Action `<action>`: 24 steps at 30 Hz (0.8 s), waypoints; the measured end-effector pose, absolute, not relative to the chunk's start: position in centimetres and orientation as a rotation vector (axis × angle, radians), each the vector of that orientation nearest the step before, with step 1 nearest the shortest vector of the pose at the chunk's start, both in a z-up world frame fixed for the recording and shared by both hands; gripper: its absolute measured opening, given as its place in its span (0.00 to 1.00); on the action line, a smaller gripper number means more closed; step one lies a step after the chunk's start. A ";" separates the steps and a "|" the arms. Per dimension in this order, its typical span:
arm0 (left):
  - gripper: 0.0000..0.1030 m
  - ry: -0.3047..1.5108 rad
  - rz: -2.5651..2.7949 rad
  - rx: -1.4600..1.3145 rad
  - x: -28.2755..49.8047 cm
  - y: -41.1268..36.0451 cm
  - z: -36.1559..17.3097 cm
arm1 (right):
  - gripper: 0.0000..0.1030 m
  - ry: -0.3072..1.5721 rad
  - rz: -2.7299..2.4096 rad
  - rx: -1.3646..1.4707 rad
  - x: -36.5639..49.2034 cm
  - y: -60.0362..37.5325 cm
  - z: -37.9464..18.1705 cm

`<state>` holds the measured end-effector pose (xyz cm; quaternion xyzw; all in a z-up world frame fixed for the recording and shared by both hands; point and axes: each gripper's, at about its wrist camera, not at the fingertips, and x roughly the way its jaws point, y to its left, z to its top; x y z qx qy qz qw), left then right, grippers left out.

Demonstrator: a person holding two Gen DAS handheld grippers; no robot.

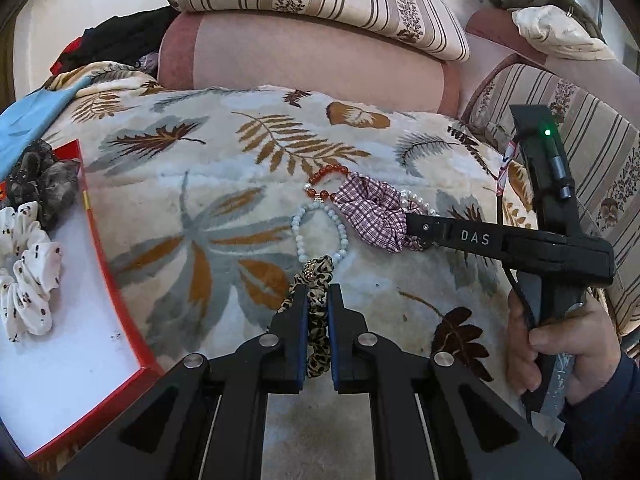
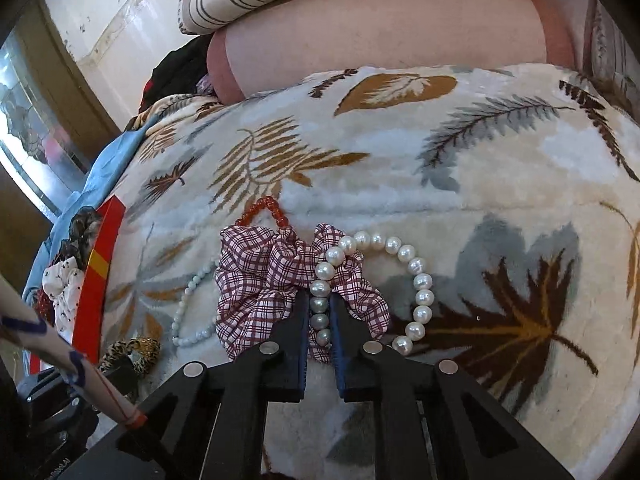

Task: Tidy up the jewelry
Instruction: 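Grasp the leopard-print bracelet with the left tool while the right grasps the pearl bracelet, then lift both bracelets and carry them toward the tray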

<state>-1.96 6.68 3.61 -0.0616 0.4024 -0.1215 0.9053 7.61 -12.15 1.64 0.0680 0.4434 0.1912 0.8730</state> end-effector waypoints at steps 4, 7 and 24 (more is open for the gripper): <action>0.08 0.820 -0.249 -0.119 -2.2 6.6 3.8 | 0.10 0.855 0.425 0.201 6.5 -13.2 2.7; 0.08 0.796 -0.238 -0.125 -2.6 6.9 4.3 | 0.10 0.809 0.442 0.269 5.1 -14.5 4.4; 0.08 0.723 -0.230 -0.067 -11.4 5.7 7.5 | 0.10 0.763 0.546 0.369 -9.1 -15.5 7.5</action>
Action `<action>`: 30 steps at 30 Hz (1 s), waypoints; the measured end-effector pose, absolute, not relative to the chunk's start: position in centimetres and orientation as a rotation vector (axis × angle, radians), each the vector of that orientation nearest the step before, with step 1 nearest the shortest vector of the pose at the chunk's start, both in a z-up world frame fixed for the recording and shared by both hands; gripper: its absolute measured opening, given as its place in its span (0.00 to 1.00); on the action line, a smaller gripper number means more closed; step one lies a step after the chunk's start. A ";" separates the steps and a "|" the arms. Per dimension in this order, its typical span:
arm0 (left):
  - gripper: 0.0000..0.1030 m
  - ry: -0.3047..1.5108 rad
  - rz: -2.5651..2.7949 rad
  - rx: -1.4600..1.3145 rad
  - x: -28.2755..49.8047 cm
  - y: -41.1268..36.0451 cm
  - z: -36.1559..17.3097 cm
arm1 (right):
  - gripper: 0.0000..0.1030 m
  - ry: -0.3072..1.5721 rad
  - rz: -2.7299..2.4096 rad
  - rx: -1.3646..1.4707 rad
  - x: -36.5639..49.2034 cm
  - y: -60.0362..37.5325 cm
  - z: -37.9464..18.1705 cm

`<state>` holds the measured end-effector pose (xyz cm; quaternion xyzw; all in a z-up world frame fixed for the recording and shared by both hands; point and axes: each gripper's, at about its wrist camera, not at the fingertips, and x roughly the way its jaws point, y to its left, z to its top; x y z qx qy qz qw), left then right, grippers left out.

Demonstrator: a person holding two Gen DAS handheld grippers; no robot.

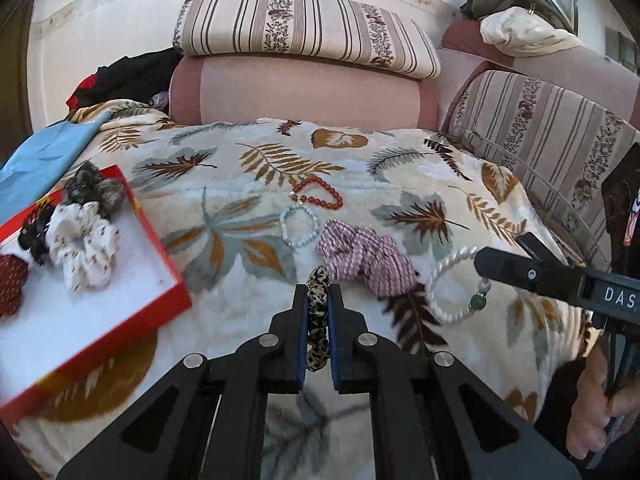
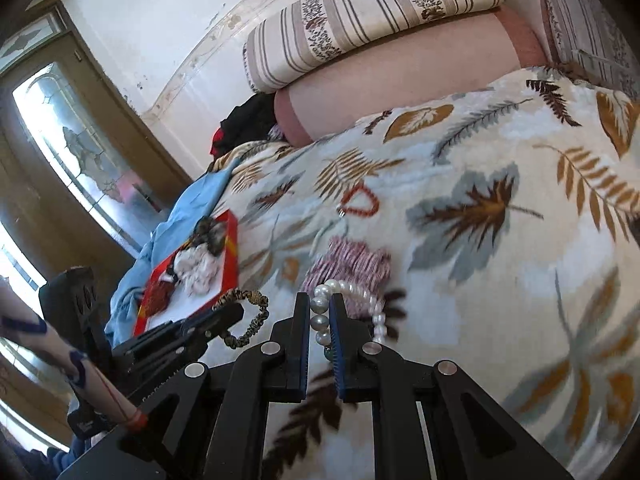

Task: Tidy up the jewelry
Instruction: 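Lift both bracelets and carry them toward the tray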

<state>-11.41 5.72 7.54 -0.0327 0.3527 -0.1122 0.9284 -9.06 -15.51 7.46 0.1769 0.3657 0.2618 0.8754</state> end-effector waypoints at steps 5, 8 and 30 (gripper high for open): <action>0.08 0.728 -0.214 -0.061 -12.9 5.9 7.7 | 0.10 0.774 0.569 0.382 -10.8 -15.1 7.7; 0.08 0.735 -0.198 -0.063 -13.2 6.3 7.6 | 0.10 0.766 0.577 0.372 -11.3 -14.6 8.2; 0.08 0.733 -0.081 -0.065 -13.1 8.4 7.7 | 0.10 0.774 0.601 0.289 -12.0 -11.4 10.0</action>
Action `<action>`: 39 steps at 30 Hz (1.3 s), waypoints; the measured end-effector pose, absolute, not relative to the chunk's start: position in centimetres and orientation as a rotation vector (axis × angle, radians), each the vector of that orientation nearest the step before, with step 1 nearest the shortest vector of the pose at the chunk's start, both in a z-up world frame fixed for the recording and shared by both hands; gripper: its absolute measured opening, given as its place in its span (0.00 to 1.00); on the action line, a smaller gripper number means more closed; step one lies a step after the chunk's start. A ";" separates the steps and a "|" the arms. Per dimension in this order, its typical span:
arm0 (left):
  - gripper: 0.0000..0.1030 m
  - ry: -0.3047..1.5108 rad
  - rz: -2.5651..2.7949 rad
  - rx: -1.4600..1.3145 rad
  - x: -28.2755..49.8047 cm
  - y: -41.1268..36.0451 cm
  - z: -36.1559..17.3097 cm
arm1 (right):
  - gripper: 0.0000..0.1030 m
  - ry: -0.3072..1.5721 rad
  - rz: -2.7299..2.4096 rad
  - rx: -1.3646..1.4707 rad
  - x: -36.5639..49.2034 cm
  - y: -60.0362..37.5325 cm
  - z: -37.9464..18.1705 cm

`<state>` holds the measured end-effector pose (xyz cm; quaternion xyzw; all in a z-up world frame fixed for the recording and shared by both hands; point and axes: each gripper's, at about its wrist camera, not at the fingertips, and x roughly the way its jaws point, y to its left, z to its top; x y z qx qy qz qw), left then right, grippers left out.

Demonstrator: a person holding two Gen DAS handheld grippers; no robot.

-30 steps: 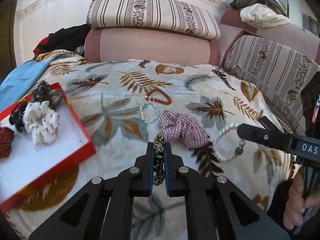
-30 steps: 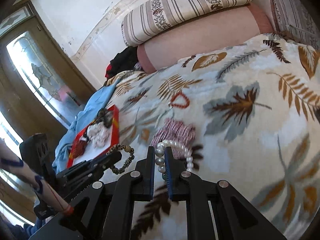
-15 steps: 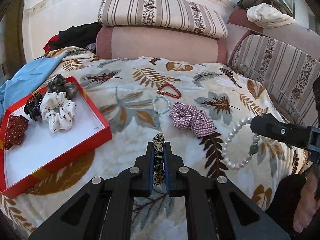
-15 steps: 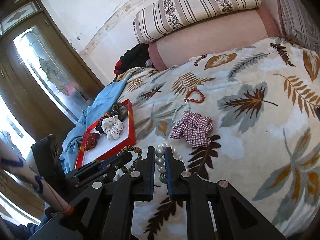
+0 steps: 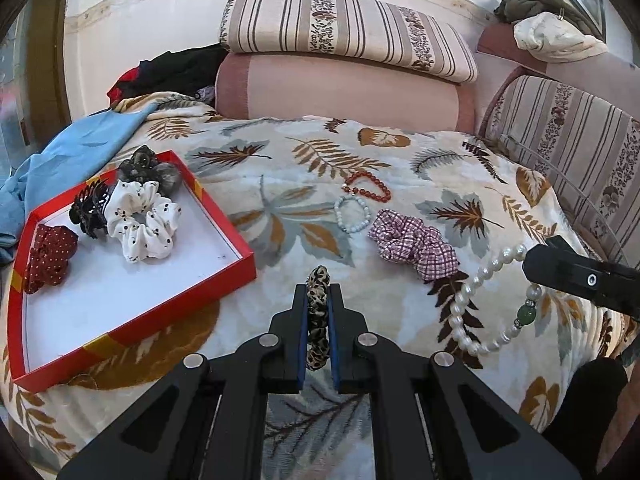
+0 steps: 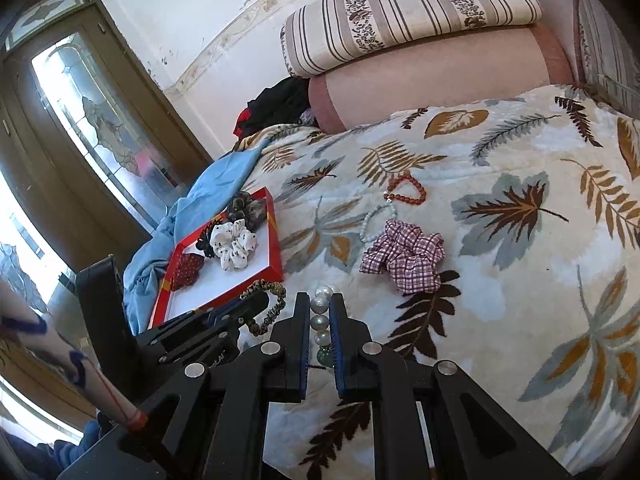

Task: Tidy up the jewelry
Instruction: 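Lift both bracelets and carry them toward the tray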

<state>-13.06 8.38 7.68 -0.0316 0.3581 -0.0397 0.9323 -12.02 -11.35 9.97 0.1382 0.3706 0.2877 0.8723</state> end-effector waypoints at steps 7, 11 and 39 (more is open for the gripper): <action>0.08 0.735 -0.065 -0.066 -13.0 8.9 7.5 | 0.10 0.781 0.609 0.272 -12.2 -10.5 10.0; 0.08 0.736 -0.061 -0.068 -13.0 9.0 7.4 | 0.10 0.786 0.612 0.268 -12.2 -10.2 10.1; 0.08 0.727 -0.026 -0.064 -13.1 9.8 7.6 | 0.10 0.793 0.633 0.240 -12.6 -8.6 10.3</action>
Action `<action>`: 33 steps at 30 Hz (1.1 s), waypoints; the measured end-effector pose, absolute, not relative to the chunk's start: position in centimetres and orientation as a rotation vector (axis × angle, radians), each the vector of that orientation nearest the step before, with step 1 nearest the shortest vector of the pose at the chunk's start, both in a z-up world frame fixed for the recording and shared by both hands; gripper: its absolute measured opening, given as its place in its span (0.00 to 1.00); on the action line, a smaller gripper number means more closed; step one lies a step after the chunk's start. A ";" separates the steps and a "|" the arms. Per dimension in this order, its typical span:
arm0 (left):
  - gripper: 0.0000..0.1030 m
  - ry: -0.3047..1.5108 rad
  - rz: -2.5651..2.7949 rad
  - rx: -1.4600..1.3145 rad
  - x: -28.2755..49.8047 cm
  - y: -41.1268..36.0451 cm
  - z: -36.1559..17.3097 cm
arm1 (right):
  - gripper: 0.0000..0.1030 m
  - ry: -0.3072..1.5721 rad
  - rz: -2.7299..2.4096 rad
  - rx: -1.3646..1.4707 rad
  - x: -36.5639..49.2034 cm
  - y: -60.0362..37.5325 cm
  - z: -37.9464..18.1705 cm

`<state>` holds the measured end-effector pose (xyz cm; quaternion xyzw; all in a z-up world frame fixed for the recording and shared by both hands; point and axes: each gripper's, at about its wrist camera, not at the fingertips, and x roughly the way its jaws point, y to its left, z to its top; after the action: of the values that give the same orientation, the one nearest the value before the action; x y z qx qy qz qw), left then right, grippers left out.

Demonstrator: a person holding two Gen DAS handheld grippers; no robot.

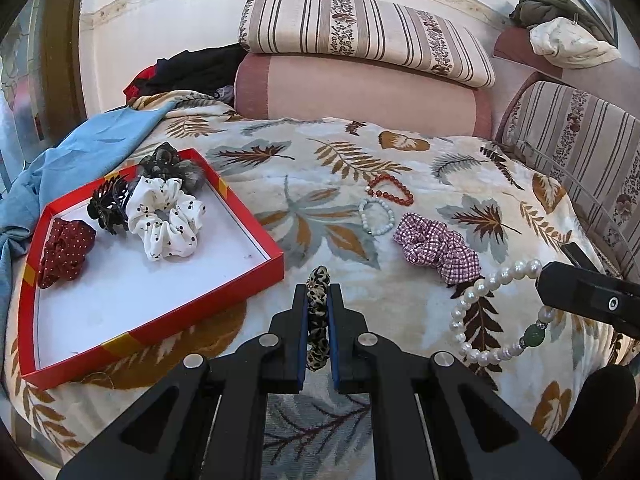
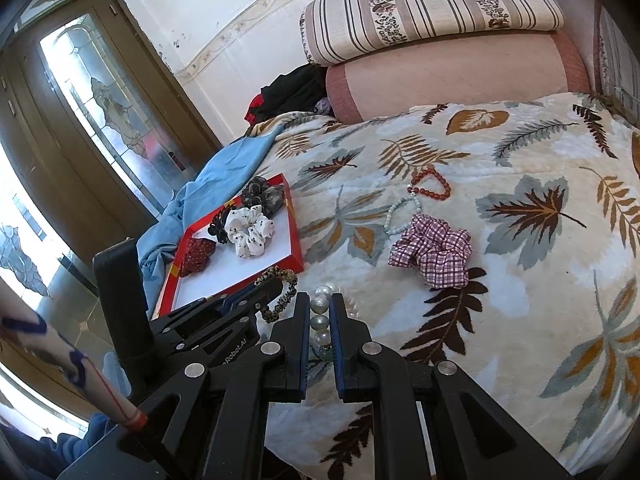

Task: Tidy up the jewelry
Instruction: 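Lift both bracelets and carry them toward the tray, then lower both bracelets into the tray and open both tools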

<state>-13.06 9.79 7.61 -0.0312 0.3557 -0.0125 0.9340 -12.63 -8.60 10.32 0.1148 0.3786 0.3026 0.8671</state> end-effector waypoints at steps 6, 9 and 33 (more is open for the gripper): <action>0.08 0.724 -0.017 -0.072 -13.2 10.1 7.8 | 0.10 0.797 0.642 0.230 -12.4 -7.9 10.5; 0.08 0.718 -0.012 -0.083 -13.2 10.5 8.1 | 0.11 0.799 0.651 0.228 -12.1 -7.5 10.7; 0.08 0.725 0.301 -0.447 -14.4 28.3 8.4 | 0.11 0.830 0.887 0.100 -8.0 8.9 12.9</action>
<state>-14.42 28.26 8.43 -0.2159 0.3501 0.1452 0.8998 -8.01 8.94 12.87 0.0469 0.3897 0.4164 0.8201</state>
